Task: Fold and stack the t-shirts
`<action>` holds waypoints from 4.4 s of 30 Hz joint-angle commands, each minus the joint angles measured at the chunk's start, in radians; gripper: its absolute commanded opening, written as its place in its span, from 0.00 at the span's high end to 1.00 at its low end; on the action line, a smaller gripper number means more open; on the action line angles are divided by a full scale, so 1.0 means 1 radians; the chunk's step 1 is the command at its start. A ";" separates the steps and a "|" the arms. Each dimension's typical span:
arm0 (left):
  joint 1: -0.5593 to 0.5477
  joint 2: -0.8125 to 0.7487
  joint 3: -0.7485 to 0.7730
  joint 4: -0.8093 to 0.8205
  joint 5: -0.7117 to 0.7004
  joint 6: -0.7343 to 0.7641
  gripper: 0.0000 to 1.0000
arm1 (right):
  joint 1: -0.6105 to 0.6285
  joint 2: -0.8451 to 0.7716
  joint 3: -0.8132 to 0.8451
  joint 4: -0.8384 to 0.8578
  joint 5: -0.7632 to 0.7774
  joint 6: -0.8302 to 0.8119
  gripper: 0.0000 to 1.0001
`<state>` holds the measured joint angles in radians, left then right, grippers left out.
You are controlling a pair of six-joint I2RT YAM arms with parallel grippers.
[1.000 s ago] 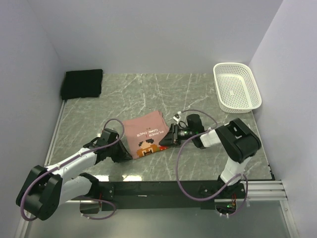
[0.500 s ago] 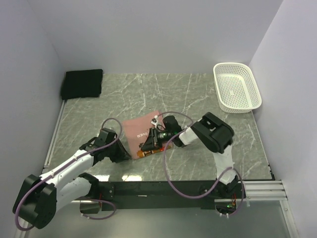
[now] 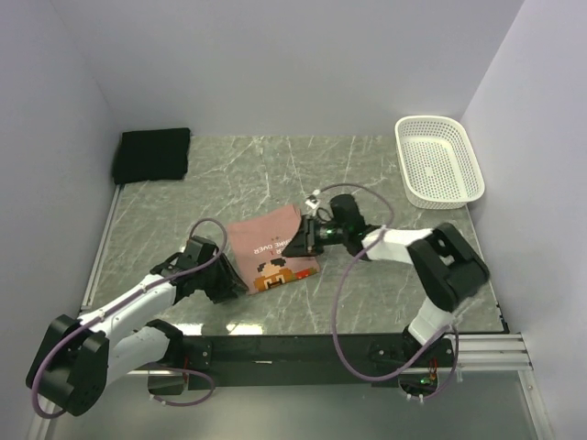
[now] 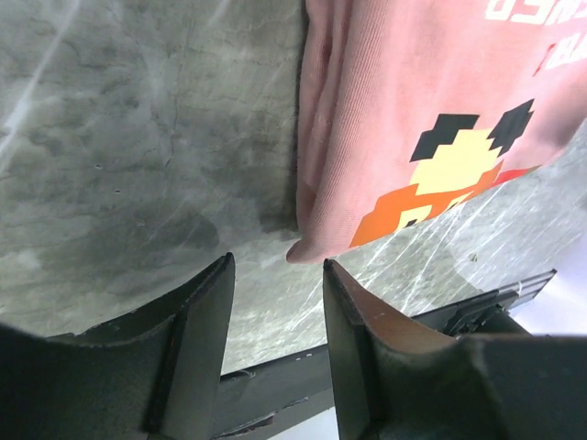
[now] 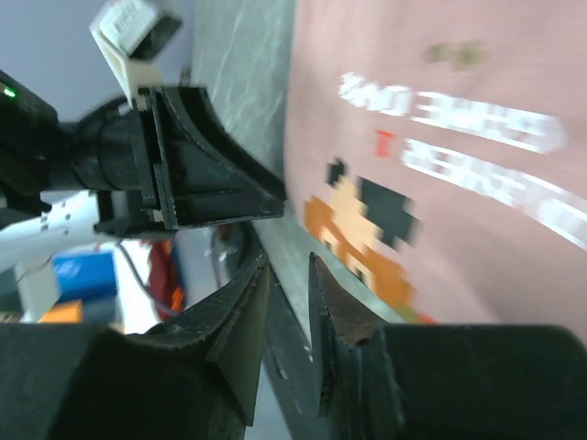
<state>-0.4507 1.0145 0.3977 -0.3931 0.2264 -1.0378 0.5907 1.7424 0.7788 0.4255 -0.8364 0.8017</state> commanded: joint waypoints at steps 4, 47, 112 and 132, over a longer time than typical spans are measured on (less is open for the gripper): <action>-0.009 0.035 0.016 0.071 0.048 -0.010 0.51 | -0.149 -0.220 -0.119 -0.286 0.163 -0.191 0.65; -0.028 0.069 0.079 -0.105 -0.044 0.022 0.99 | -0.200 -0.178 -0.214 -0.343 0.310 -0.225 1.00; 0.563 0.067 0.199 0.009 0.042 0.317 0.03 | 0.758 0.295 0.599 -0.889 1.383 -0.792 1.00; 0.264 0.094 0.000 0.433 0.134 -0.145 0.01 | 0.587 -0.024 0.453 -0.739 1.097 -0.716 1.00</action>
<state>-0.1463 1.0988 0.4091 -0.0994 0.3546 -1.0557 1.1828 1.7546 1.2522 -0.3614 0.3012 0.0586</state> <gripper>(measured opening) 0.994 0.023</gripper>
